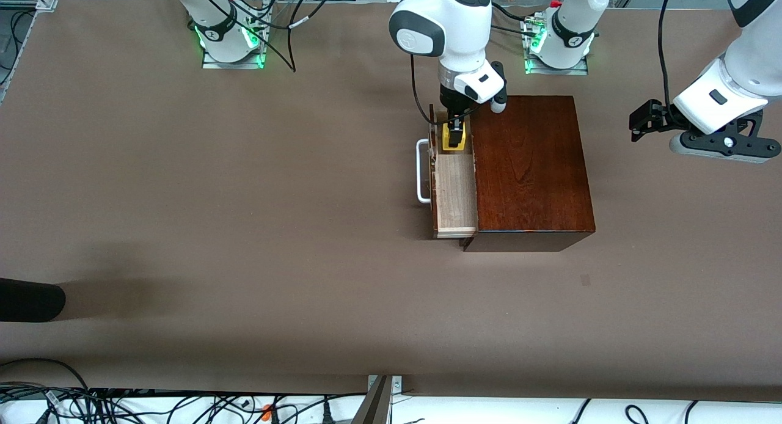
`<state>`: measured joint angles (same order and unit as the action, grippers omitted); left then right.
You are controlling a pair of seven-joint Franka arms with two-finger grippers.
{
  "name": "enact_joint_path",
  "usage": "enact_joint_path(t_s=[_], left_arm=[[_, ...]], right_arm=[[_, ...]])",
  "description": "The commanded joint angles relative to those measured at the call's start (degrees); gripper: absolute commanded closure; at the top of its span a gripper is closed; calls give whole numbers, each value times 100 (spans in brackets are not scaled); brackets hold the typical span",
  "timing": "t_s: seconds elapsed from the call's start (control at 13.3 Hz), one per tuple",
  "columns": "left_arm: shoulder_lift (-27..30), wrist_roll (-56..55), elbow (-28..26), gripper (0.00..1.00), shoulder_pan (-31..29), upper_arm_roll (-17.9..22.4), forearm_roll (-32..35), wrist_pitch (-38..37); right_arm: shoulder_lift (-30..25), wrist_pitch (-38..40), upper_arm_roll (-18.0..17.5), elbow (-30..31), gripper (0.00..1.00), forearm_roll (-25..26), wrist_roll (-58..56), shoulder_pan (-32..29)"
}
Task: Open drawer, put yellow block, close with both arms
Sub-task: 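Lower the cube into the drawer and open the right gripper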
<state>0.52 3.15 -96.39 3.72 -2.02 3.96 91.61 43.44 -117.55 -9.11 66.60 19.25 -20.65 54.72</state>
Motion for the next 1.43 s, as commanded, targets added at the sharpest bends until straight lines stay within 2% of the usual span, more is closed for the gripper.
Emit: enact_joint_path(t_s=[0.0, 0.45, 0.98, 1.05, 1.13, 1.36], left_arm=[[-34, 54, 138, 0, -30, -9, -159, -73], [-34, 72, 129, 0, -30, 9, -185, -108], [-34, 63, 138, 0, -30, 0, -194, -108], [-34, 63, 138, 0, -30, 0, -194, -108], [-34, 63, 138, 0, -30, 0, -194, -108], [-43, 63, 138, 0, -30, 0, -203, -108]], right_arm=[[200, 48, -29, -244, 100, 26, -553, -171], [332, 153, -38, -244, 100, -562, -1107, -322], [569, 56, -47, -324, 100, -598, -1187, -445], [595, 22, -47, -324, 93, -598, -1179, -445], [604, 21, -56, -332, 1, -607, -1161, -453], [517, 135, -47, -367, 0, -957, -1152, -462]])
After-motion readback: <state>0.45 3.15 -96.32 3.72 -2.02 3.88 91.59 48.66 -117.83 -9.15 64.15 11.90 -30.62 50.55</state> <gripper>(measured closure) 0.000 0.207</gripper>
